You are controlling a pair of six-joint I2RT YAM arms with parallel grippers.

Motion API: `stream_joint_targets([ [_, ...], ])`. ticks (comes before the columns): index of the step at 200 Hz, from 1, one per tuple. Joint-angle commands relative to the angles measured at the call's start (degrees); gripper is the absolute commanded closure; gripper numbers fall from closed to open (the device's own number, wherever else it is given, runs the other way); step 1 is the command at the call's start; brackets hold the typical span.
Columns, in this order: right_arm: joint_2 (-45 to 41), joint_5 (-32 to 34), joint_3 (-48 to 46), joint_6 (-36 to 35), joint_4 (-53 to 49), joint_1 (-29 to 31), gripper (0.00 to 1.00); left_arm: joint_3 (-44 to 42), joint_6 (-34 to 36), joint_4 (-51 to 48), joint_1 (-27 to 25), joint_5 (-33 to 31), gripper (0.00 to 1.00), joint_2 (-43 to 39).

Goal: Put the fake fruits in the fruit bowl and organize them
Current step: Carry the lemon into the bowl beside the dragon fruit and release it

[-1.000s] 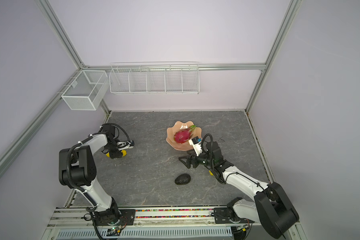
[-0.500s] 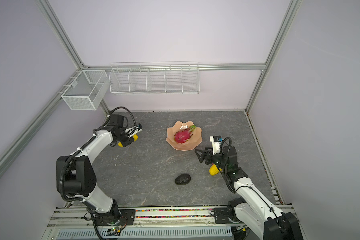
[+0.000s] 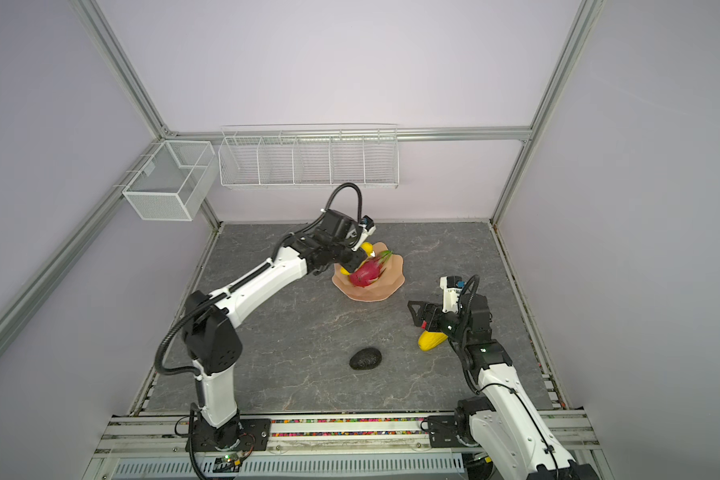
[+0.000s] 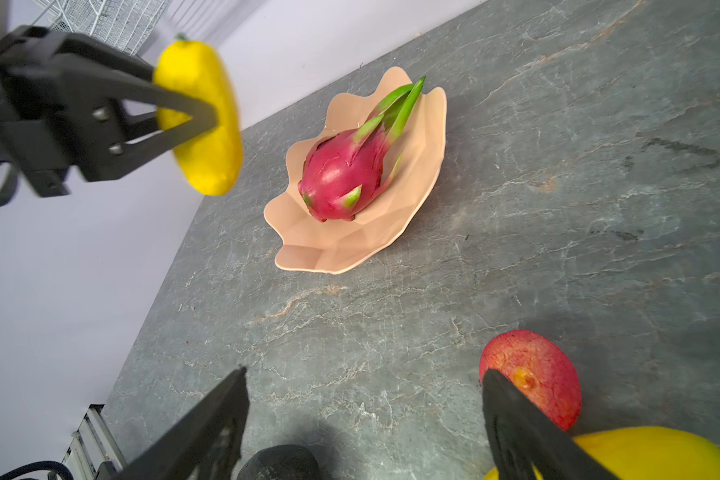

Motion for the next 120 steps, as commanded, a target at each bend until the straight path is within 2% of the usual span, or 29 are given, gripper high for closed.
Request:
stream_joint_targets([
  [1, -2.0, 1.4, 2.4, -1.7, -7.0, -0.5, 0.11, 11.8, -9.6, -6.7, -2.7, -5.9, 0.70, 9.8],
  [24, -3.9, 1.5, 3.2, -2.5, -9.8, -0.7, 0.11, 23.1, -11.7, -10.6, -4.7, -9.7, 0.69, 18.5],
  [42, -4.9, 1.4, 3.3, -2.7, -10.9, -0.9, 0.11, 27.7, -12.9, -12.0, -4.8, -10.5, 0.68, 22.4],
  [85, -5.1, 1.4, 3.2, -3.0, -11.3, -0.9, 0.11, 27.1, -13.4, -9.7, -4.9, -8.9, 0.66, 24.2],
  [120, -4.7, 2.1, 3.4, -3.5, -11.4, -1.0, 0.11, 27.0, -13.0, -9.2, -5.4, -8.0, 0.59, 24.9],
])
